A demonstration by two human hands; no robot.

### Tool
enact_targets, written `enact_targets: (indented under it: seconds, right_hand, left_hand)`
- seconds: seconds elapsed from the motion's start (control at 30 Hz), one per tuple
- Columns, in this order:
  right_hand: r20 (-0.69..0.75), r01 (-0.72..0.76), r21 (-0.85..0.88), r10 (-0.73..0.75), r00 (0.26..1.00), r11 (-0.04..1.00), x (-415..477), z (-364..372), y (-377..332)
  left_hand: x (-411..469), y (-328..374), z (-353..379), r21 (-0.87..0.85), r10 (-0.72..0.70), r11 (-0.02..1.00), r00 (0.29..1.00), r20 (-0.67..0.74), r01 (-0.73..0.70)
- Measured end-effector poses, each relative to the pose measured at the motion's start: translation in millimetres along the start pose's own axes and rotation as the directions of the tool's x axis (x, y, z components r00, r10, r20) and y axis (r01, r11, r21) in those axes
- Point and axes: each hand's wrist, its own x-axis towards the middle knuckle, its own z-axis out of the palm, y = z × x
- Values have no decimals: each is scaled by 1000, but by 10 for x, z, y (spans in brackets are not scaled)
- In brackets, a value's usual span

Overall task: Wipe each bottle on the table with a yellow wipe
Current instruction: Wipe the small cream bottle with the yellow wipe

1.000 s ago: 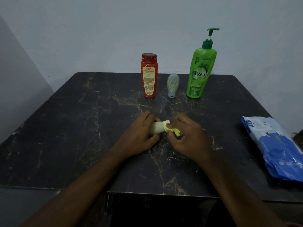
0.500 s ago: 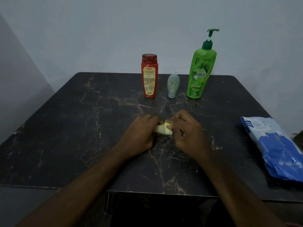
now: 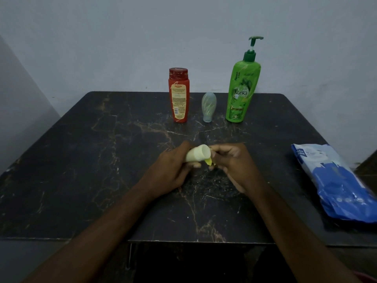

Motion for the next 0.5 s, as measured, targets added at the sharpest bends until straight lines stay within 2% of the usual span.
enact_targets:
  seconds: [0.07,0.23,0.3,0.37,0.43,0.5]
  right_hand:
    - [-28,15,7,-15,999,1000,-9,6,15]
    - [63,-12,19,11,998,1000,-55,143,11]
    - [-3,44,60,-44,999,997,-56,170,-29]
    - [-132,123,64,-114,985,990,-40,109,-59]
    - [-222,159,-10,-157,962,987,-25,24,-72]
    - [-190,182,-148,-208,959,972,-25,-9,-51]
  left_hand:
    - [3,-20,-3,-12,-27,1000,999,-24,26]
    - [25,-73,9,19,-61,998,998,-26,61]
    - [33,-99,10,-7,-82,997,996,-41,82]
    - [35,-151,8,-37,-95,995,993,-71,93]
    - [34,-188,12,-66,-95,994,992,-85,90]
    - [45,-216,17,-77,-91,993,992,-87,85]
